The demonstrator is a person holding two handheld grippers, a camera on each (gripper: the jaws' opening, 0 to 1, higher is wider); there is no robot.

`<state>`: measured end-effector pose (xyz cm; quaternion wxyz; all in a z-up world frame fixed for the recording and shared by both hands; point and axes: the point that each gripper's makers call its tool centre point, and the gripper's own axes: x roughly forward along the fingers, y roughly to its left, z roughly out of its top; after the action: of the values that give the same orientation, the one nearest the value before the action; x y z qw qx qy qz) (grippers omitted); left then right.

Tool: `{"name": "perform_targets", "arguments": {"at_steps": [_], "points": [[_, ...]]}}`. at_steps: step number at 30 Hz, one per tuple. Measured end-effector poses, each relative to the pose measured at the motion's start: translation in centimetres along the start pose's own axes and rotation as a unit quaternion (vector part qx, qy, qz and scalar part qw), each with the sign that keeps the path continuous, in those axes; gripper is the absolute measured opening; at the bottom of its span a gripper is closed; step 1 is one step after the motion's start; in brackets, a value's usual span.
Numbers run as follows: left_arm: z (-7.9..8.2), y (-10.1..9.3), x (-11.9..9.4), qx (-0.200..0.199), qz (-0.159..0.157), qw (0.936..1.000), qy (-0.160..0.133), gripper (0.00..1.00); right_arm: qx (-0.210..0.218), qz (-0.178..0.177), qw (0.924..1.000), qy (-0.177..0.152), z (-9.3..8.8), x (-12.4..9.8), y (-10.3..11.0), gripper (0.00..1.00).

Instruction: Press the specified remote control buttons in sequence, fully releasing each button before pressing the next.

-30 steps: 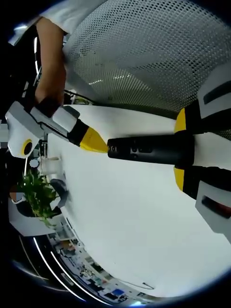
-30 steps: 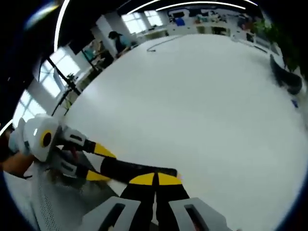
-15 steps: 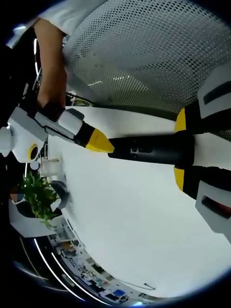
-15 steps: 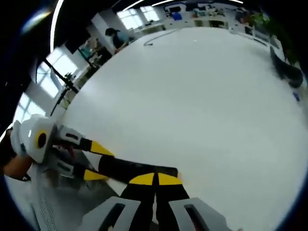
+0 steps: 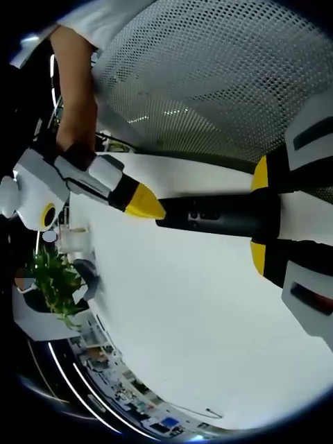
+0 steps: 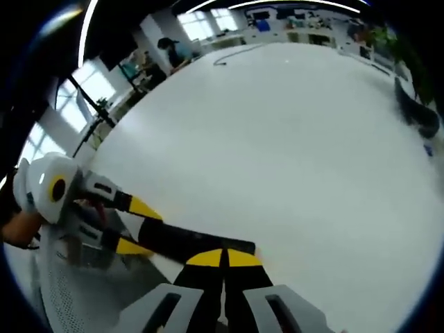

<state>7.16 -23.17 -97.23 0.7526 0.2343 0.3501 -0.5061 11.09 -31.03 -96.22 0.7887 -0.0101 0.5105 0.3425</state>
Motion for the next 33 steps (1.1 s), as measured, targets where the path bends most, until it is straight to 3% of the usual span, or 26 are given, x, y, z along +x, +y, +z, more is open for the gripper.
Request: {"name": "perform_targets", "arguments": {"at_steps": [5,20,33], "points": [[0.0,-0.1,0.0,0.0,0.0,1.0,0.0,0.24,-0.018,-0.01,0.9998,0.003,-0.1,-0.1,0.0,0.0],[-0.1,-0.2,0.0,-0.004,0.005,1.0,-0.006,0.24,0.031,0.021,0.9993,-0.004,0.0,-0.2,0.3,0.0],[-0.1,-0.2,-0.1,0.001,0.001,1.0,-0.002,0.24,0.01,0.033,0.9994,-0.008,0.5,0.1,1.2,0.0]]}}
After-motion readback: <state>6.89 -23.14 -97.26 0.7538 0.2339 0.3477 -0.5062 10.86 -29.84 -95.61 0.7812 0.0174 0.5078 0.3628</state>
